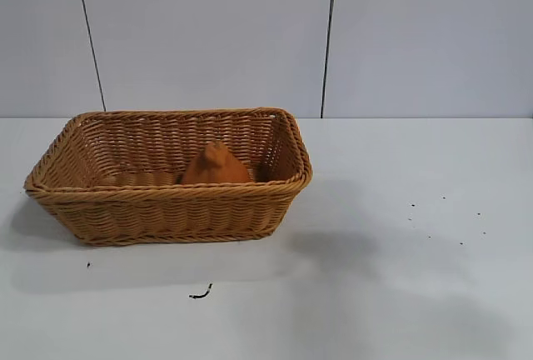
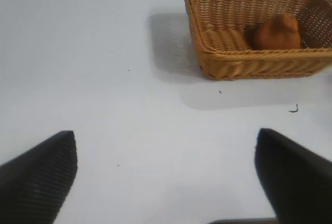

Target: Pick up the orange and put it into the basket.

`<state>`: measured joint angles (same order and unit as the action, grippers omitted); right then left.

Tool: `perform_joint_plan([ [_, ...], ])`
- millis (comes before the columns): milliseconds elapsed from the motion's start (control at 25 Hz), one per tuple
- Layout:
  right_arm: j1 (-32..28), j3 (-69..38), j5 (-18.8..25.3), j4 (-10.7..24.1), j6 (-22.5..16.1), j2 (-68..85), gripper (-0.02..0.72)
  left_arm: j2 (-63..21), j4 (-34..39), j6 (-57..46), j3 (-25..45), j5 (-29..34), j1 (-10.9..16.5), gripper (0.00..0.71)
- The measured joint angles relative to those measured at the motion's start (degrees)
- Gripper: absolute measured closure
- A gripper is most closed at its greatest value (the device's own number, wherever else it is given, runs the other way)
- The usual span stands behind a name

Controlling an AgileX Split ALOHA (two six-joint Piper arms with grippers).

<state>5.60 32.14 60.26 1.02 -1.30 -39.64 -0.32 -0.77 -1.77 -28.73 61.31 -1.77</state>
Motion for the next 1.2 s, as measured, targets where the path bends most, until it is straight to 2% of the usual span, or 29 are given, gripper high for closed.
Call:
perform_joint_plan([
  [240, 0.0, -3.8, -1.6, 0.0, 0.3, 15.8, 0.138, 0.0, 0.0, 0.0, 0.0, 0.0, 0.0, 0.044],
  [600, -0.1, -3.8, -2.0, -2.3, 0.3, 27.9, 0.138, 0.0, 0.0, 0.0, 0.0, 0.0, 0.0, 0.044],
  [880, -5.3, -4.0, -2.0, -2.4, 0.3, 38.6, 0.138, 0.0, 0.0, 0.0, 0.0, 0.0, 0.0, 0.044],
  [1200, -7.4, -4.0, -1.9, -2.4, 0.3, 39.8, 0.138, 0.0, 0.0, 0.0, 0.0, 0.0, 0.0, 0.044],
])
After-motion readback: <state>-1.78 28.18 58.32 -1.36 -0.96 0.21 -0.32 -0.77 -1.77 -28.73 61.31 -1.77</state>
